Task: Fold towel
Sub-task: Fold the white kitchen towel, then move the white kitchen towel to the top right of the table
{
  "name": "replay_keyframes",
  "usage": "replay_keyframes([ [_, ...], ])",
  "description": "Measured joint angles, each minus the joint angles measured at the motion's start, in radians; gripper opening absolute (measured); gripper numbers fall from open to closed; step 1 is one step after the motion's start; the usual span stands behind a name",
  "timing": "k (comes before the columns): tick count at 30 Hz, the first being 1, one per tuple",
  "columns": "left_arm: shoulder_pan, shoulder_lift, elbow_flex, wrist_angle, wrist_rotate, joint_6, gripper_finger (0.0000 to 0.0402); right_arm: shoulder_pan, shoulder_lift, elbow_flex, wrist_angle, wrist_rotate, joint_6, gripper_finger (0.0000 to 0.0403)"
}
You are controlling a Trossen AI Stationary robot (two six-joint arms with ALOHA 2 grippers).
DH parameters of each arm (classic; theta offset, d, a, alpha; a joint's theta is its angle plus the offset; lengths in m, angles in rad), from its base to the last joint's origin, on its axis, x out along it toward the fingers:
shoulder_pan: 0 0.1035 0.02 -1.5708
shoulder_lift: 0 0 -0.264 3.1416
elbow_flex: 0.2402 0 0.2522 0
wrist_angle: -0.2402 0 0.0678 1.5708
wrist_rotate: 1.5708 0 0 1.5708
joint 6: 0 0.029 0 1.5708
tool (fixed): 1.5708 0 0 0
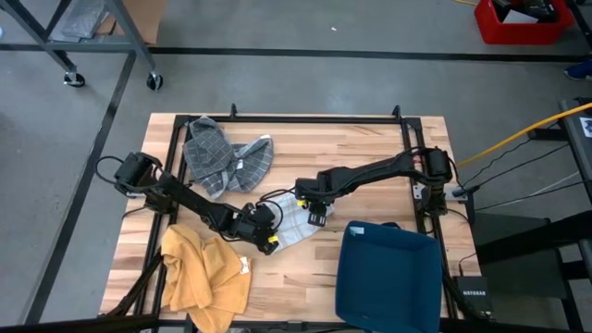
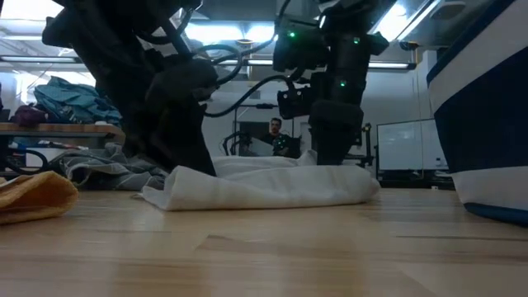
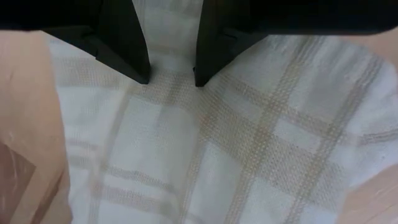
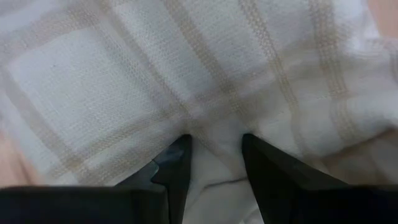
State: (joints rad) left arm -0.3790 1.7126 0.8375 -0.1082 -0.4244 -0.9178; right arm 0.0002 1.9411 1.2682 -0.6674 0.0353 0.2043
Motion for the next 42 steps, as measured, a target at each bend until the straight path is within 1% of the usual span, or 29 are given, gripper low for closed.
replay_keyframes([
  [6, -0.001, -0.024, -0.003, 0.010, 0.011, -0.010, 0.0125, -0.002, -0.045, -0.005, -0.007, 0.000, 0.002, 0.0151],
  [9, -0.002, -0.086, -0.004, 0.047, 0.017, 0.053, 0.0125, -0.002, -0.113, -0.007, -0.042, 0.036, 0.024, 0.0151],
  [12, 0.006, -0.163, -0.003, 0.043, -0.013, 0.102, 0.0125, -0.002, -0.189, -0.006, -0.052, 0.070, 0.029, 0.0151],
  [15, 0.028, -0.219, -0.003, 0.004, -0.053, 0.176, 0.0125, -0.001, -0.256, -0.006, -0.039, 0.070, 0.030, 0.0151],
  [18, 0.065, -0.237, -0.002, -0.013, -0.060, 0.263, 0.0125, -0.001, -0.307, -0.006, -0.024, 0.066, 0.030, 0.0151],
  [22, 0.127, -0.220, -0.002, -0.012, -0.037, 0.349, 0.0125, -0.001, -0.361, -0.005, -0.005, 0.059, 0.030, 0.0151],
  [27, 0.196, -0.191, -0.002, -0.003, 0.068, 0.407, 0.0125, -0.001, -0.421, -0.005, -0.007, 0.051, 0.027, 0.0151],
  [32, 0.226, -0.139, -0.003, 0.016, 0.148, 0.434, 0.0125, -0.001, -0.440, -0.004, -0.004, 0.051, 0.027, 0.0151],
  [36, 0.227, -0.070, -0.002, 0.096, 0.189, 0.480, 0.0125, -0.001, -0.440, -0.004, -0.008, 0.032, 0.027, 0.0151],
  [42, 0.239, 0.044, -0.002, 0.267, 0.190, 0.482, 0.0125, -0.001, -0.440, -0.004, -0.007, 0.032, 0.026, 0.0151],
])
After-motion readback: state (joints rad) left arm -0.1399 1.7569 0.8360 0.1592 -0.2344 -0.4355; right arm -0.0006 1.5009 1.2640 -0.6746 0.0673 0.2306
